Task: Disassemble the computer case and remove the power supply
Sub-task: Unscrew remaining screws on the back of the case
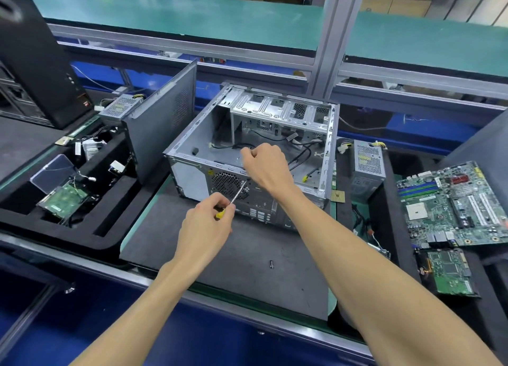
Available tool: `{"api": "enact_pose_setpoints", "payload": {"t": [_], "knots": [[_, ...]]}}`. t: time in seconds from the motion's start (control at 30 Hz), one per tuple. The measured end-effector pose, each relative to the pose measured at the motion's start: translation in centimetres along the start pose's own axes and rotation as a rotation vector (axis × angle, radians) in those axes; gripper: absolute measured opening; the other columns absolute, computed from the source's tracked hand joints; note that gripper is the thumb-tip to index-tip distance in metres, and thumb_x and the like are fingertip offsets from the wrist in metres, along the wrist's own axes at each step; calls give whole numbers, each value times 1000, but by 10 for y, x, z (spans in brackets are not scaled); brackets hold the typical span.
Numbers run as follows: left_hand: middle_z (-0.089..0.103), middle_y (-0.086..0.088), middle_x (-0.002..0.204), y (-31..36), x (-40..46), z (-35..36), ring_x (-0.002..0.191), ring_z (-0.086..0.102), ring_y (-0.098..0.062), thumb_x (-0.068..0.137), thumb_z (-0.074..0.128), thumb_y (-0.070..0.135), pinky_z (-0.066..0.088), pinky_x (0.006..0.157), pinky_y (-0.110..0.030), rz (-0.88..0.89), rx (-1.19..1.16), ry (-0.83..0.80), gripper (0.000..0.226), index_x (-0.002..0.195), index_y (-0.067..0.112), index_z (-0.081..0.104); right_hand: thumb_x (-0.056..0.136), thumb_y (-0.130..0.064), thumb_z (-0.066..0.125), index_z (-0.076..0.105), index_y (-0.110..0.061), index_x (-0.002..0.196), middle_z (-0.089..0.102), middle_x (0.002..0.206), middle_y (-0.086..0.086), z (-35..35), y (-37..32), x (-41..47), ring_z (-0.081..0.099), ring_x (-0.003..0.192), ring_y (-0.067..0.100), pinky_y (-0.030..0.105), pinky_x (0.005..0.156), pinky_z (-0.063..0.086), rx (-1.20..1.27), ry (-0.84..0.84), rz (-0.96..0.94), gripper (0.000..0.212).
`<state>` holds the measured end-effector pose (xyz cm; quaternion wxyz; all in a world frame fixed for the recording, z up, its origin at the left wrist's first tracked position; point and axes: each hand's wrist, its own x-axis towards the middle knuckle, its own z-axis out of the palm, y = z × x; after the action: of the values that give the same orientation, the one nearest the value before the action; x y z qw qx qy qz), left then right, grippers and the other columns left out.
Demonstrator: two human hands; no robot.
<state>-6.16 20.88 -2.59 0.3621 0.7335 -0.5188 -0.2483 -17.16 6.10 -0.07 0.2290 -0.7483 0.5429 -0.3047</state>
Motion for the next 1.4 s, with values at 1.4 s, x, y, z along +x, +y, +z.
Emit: {"api": "enact_pose_setpoints", "payload": {"t": [1.4], "knots": [[76,-11,78,26,21,-4,41,52,-14,99,56,12,38,38,-19,-470,-594,-315,19,94,-3,66,91,-27,47,31,-13,45,28,43,4,2,2,0,27,47,24,32,48,33,-32,16,-28,50]]}}
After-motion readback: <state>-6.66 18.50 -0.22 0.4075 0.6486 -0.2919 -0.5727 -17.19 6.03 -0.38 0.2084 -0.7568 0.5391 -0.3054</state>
